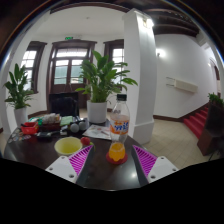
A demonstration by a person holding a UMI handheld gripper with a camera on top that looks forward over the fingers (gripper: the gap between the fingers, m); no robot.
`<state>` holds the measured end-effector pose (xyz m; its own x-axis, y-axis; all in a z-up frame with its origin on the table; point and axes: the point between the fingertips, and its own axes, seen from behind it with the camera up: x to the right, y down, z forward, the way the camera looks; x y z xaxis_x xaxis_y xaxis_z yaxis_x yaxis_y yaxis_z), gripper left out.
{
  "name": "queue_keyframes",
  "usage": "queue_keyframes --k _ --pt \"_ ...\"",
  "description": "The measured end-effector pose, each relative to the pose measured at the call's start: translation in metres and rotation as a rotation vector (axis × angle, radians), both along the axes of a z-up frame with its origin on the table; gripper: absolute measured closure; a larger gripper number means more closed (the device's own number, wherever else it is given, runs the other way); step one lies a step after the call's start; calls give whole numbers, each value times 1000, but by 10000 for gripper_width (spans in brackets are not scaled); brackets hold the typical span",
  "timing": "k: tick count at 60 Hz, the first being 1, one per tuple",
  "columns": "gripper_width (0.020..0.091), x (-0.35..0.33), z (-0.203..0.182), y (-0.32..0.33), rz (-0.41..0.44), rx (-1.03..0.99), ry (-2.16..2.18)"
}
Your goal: Pour water
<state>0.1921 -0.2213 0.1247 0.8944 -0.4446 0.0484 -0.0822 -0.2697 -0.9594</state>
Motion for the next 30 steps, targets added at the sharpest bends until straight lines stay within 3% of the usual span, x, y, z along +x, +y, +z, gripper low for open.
queue_keyframes --k 17,30 --pt "363 -99 50 -48 170 41 30" --pt "359 -164 63 -54 299 48 66"
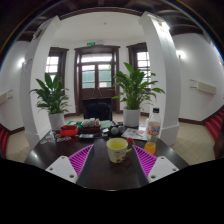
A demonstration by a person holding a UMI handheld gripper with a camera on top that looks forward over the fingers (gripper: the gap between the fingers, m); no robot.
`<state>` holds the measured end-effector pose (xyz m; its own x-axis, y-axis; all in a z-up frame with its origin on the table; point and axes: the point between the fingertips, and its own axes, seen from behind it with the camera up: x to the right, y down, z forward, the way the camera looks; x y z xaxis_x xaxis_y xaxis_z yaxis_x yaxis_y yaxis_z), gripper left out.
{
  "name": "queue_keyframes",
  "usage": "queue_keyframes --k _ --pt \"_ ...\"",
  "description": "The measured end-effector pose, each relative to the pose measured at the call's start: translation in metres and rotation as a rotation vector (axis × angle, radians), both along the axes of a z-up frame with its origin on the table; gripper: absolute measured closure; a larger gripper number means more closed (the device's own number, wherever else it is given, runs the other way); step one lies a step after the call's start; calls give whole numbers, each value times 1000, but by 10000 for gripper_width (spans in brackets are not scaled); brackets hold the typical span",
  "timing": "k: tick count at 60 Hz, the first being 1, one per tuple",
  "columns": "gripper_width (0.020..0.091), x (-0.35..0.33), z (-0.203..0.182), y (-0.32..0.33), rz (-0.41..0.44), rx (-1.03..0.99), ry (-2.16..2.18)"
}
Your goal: Pour water
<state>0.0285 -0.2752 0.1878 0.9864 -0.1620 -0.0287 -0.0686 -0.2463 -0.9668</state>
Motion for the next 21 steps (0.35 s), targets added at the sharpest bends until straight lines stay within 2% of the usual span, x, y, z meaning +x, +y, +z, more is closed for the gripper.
queue_keyframes --k 21 --pt "357 -43 9 -12 85 -26 -59"
